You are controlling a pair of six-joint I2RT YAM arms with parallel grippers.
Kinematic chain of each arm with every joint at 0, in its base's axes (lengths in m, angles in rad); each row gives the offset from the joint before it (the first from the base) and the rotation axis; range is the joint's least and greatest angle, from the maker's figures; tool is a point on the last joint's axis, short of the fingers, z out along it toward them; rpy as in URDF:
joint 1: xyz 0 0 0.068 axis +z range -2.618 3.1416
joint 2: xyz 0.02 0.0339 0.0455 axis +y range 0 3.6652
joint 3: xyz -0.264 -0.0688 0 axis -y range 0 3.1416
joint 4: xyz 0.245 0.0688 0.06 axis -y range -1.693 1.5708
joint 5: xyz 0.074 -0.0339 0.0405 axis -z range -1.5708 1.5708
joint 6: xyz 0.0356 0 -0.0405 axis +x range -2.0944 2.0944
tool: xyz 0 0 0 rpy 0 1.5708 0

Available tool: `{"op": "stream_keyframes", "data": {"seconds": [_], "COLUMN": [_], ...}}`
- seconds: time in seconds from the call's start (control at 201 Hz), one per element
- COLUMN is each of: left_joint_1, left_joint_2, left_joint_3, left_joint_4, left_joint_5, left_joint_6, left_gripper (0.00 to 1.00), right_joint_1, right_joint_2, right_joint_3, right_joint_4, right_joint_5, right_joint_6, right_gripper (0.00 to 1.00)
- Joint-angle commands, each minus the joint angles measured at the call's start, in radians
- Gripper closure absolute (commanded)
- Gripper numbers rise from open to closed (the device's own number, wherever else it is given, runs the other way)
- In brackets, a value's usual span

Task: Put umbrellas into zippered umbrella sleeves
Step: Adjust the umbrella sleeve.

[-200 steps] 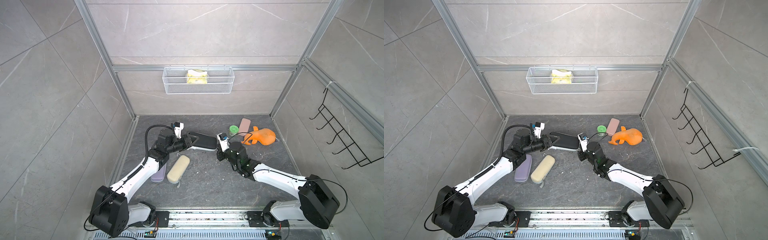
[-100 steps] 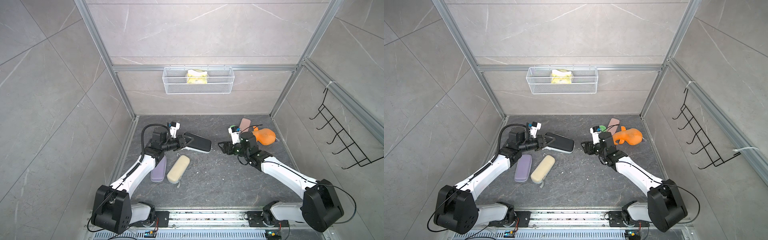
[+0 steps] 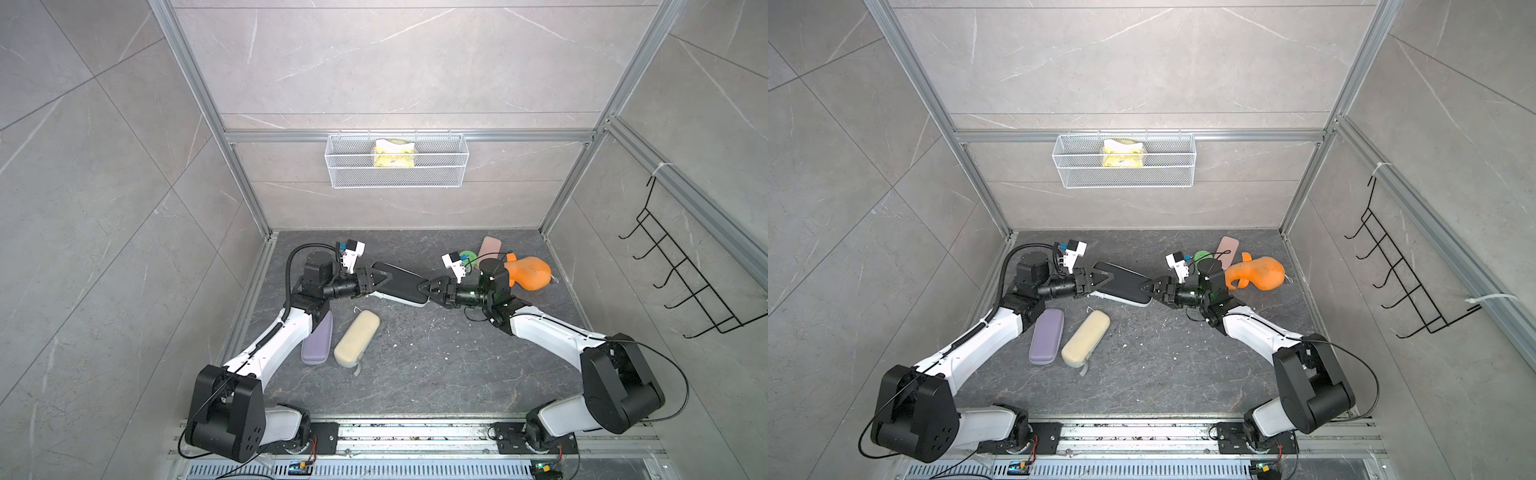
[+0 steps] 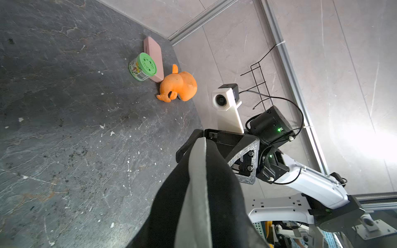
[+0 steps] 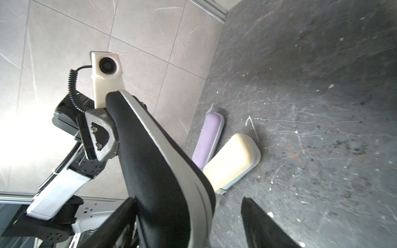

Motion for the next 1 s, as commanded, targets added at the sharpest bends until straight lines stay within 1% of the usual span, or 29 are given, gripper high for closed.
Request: {"op": "stream_keyframes", "data": {"seconds": [0.0,0.06,0.11,0.194,0.294,0.408,0.413,0.448,0.548,0.612,0.687,0.752,0.812,0.891,0.996], "left_joint_1": [-0.001,0.000,-0.001,-0.001,-0.001,0.003,0.003,0.002,0.005,0.004,-0.028,-0.096,-0.179,-0.250,-0.290], "left_joint_2": [0.009,0.023,0.032,0.039,0.029,-0.024,-0.027,-0.053,-0.166,-0.232,-0.278,-0.287,-0.269,-0.228,-0.157], "left_joint_3": [0.044,0.057,0.067,0.074,0.062,0.005,0.000,-0.032,-0.157,-0.244,-0.316,-0.333,-0.336,-0.335,-0.330], "left_joint_4": [0.160,0.148,0.140,0.138,0.145,0.167,0.169,0.188,0.235,0.283,0.319,0.321,0.336,0.374,0.437], "left_joint_5": [0.137,0.139,0.125,0.068,-0.045,-0.218,-0.241,-0.303,-0.545,-0.686,-0.794,-0.861,-0.929,-0.976,-0.989], "left_joint_6": [-0.080,-0.085,-0.091,-0.108,-0.120,-0.148,-0.149,-0.162,-0.224,-0.296,-0.346,-0.334,-0.318,-0.311,-0.332], "left_gripper": [0.88,0.84,0.80,0.66,0.51,0.35,0.35,0.31,0.18,0.17,0.16,0.16,0.15,0.14,0.14], "right_joint_1": [-0.001,-0.001,0.001,0.001,0.001,0.001,0.000,0.001,0.001,0.003,0.015,0.049,0.092,0.146,0.211], "right_joint_2": [0.026,0.037,0.048,0.062,0.070,0.065,0.065,0.062,0.048,0.041,0.037,0.030,0.033,0.044,0.053], "right_joint_3": [-0.024,-0.032,-0.031,-0.030,-0.046,-0.075,-0.075,-0.087,-0.117,-0.139,-0.165,-0.178,-0.171,-0.161,-0.146], "right_joint_4": [0.205,0.287,0.324,0.340,0.383,0.427,0.430,0.445,0.488,0.524,0.555,0.562,0.560,0.573,0.584], "right_joint_5": [-0.070,-0.071,-0.069,-0.056,-0.015,0.056,0.059,0.082,0.163,0.244,0.341,0.449,0.521,0.598,0.667], "right_joint_6": [0.140,0.189,0.217,0.232,0.261,0.289,0.290,0.301,0.334,0.367,0.402,0.411,0.413,0.430,0.452], "right_gripper": [0.26,0.30,0.37,0.48,0.61,0.72,0.72,0.76,0.82,0.85,0.87,0.87,0.88,0.88,0.89]}}
